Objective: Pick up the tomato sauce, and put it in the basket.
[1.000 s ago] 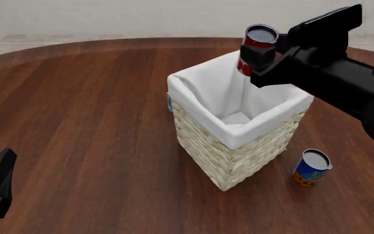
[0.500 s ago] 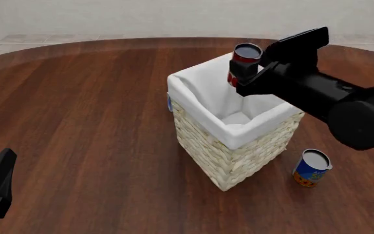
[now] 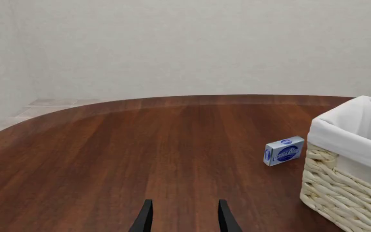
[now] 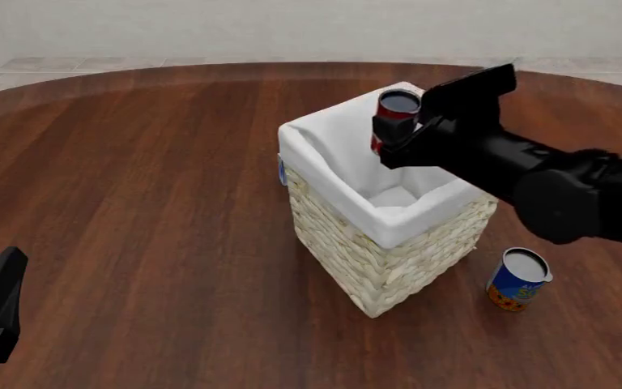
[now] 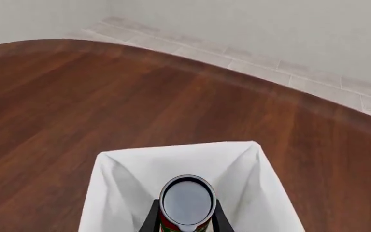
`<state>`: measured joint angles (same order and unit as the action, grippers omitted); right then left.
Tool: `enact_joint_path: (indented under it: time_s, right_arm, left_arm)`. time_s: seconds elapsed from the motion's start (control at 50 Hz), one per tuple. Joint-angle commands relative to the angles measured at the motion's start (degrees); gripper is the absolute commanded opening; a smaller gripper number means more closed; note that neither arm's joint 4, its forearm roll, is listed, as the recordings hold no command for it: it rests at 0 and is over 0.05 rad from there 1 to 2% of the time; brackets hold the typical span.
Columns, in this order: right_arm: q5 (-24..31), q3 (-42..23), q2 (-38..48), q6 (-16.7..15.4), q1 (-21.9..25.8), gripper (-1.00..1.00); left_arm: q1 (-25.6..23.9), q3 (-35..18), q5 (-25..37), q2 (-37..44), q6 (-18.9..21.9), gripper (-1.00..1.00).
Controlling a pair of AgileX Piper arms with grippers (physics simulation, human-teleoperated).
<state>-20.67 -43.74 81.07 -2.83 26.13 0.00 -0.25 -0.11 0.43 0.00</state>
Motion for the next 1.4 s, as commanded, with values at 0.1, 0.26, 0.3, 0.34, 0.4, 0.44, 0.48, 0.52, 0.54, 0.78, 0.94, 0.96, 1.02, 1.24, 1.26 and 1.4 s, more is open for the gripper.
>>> enact_joint_path:
  time_s: [0.1,0.26,0.3,0.34,0.4,0.44,0.48,0.52,0.54,0.78,0.94,0.96,1.02,1.24,1.26,1.4]
  right_arm:
    - [-0.55,-0.39,2.08,1.13,-0.66,-1.00]
    - [-0.91,-0.04,2.58,1.38,-0.82,-1.00]
    - [-0.89,-0.02,2.56,1.38,-0.81,-1.00]
    - [-0.77,-0.07,2.55,1.30,-0.80,-1.00]
    - [-0.65,-0.15,2.49,1.29,-0.86,-1.00]
    - [-0.44,-0.28,2.70,1.33,-0.75,-1.00]
    - [-0.30,-0.41,2.81,1.19,-0.79,1.00]
    - [-0.22,-0.47,2.71,1.15,-0.91,1.00]
    - [-0.16,-0.59,2.82,1.26,-0.89,1.00]
    - [0.34,-0.59,2.18,1.05,-0.82,1.00]
    - [2.38,-0.50,-1.34,0.00,-0.84,1.00]
    - [2.86,-0.44,-2.32,-0.24,-0.78,1.00]
    - [4.36,-0.28,-5.21,-0.84,-0.56,1.00]
    - [8.57,0.34,-12.56,-1.78,0.32,1.00]
    - [9.11,0.38,-13.35,-1.68,0.32,1.00]
    - [11.76,0.91,-17.88,-2.10,0.24,1.00]
  left_arm:
    - [0.01,0.00,0.00,-0.01,-0.01,1.00]
    - [0.00,0.00,0.00,0.01,-0.01,1.00]
    - [0.00,0.00,0.00,0.01,-0.01,1.00]
    - [-0.02,0.00,0.00,0.01,0.01,1.00]
    - [0.00,0.00,0.00,-0.01,-0.02,1.00]
    - [0.01,0.00,0.00,0.00,-0.02,1.00]
    - [0.01,0.00,0.00,-0.01,-0.01,1.00]
    - [0.00,0.00,0.00,-0.01,0.00,1.00]
    - [0.01,0.00,0.00,0.00,0.00,1.00]
    - [-0.01,0.00,0.00,0.00,0.00,1.00]
    - [-0.01,0.00,0.00,0.01,0.01,1.00]
    - [0.00,0.00,0.00,0.00,0.00,1.00]
    - [0.01,0.00,0.00,0.00,-0.01,1.00]
    - [0.01,0.00,0.00,0.01,-0.01,1.00]
    - [0.00,0.00,0.00,0.00,0.01,1.00]
    - [0.00,0.00,0.00,0.00,0.00,1.00]
